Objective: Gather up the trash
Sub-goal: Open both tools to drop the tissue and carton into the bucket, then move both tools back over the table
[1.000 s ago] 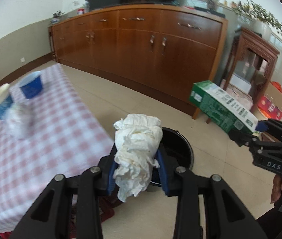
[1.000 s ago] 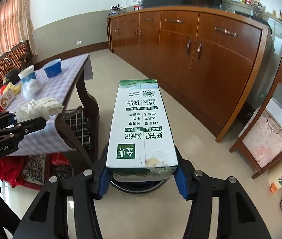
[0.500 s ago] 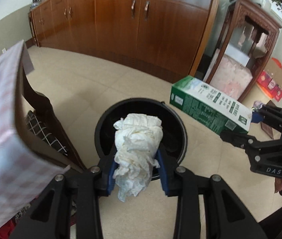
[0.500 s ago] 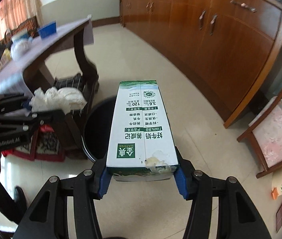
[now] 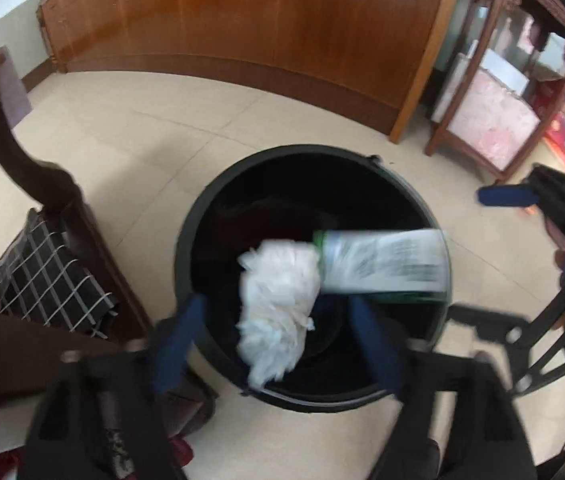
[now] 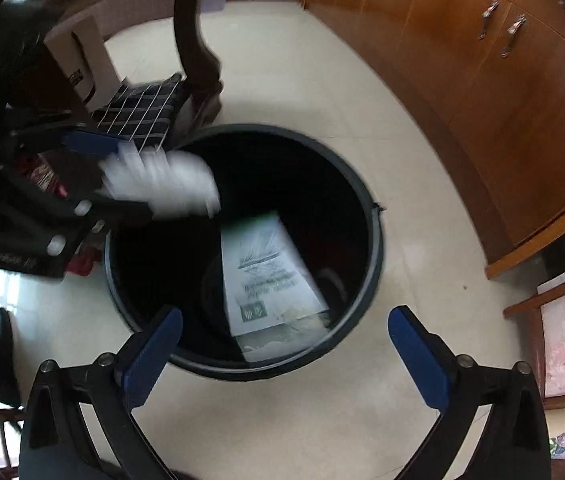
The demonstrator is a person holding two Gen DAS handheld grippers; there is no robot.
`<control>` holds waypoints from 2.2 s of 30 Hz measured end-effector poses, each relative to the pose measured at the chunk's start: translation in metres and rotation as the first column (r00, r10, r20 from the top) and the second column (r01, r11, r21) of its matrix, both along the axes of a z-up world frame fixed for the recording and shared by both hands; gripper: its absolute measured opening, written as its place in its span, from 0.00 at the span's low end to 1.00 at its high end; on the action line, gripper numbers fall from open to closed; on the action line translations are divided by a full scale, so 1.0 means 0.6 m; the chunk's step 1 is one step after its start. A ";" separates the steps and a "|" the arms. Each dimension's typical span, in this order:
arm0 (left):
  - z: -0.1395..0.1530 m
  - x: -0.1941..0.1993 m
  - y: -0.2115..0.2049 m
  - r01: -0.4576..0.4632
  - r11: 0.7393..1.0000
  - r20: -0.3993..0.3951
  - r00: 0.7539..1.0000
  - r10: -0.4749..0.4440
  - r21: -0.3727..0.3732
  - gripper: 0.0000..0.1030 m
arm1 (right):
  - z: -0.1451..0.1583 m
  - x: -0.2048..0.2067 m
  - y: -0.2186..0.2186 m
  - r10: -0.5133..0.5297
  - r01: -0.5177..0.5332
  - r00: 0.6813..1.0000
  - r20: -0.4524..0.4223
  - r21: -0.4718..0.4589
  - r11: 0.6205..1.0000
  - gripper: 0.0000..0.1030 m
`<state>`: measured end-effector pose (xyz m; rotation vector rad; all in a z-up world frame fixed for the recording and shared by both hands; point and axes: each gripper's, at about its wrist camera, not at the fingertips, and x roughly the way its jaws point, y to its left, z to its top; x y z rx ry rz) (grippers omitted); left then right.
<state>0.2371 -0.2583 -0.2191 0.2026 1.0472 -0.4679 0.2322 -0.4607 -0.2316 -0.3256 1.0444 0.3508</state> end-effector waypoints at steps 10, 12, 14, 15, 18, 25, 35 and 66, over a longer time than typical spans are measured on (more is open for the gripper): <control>0.039 -0.040 0.034 -0.088 0.996 0.029 0.996 0.088 0.004 0.95 | 0.045 -0.050 -0.034 -0.125 0.125 0.992 0.034 -0.008 0.992 1.00; 0.058 -0.058 0.042 -0.098 0.995 0.043 0.994 0.098 -0.009 0.95 | 0.057 -0.060 -0.033 -0.142 0.143 0.989 0.042 -0.009 0.990 1.00; 0.069 -0.070 0.048 -0.099 0.995 0.048 0.994 0.100 -0.014 0.95 | 0.076 -0.074 -0.029 -0.166 0.166 0.985 0.045 0.010 0.986 1.00; 0.073 -0.075 0.051 -0.102 0.995 0.049 0.994 0.103 -0.014 0.95 | 0.085 -0.081 -0.026 -0.174 0.173 0.984 0.048 0.015 0.985 1.00; 0.087 -0.094 0.062 -0.107 0.994 0.054 0.993 0.108 -0.015 0.95 | 0.104 -0.102 -0.007 -0.184 0.183 0.981 0.062 0.022 0.983 1.00; 0.133 -0.133 0.103 -0.124 0.992 0.079 0.989 0.125 -0.018 0.95 | 0.154 -0.148 0.030 -0.211 0.205 0.972 0.100 0.070 0.976 1.00; 0.179 -0.184 0.173 -0.187 0.982 0.148 0.971 0.189 -0.028 0.95 | 0.222 -0.205 0.090 -0.282 0.258 0.935 0.213 0.133 0.957 1.00; 0.264 -0.263 0.428 -0.445 0.879 0.247 0.844 0.476 -0.174 0.95 | 0.304 -0.225 0.300 -0.194 0.095 0.911 0.364 0.273 0.957 1.00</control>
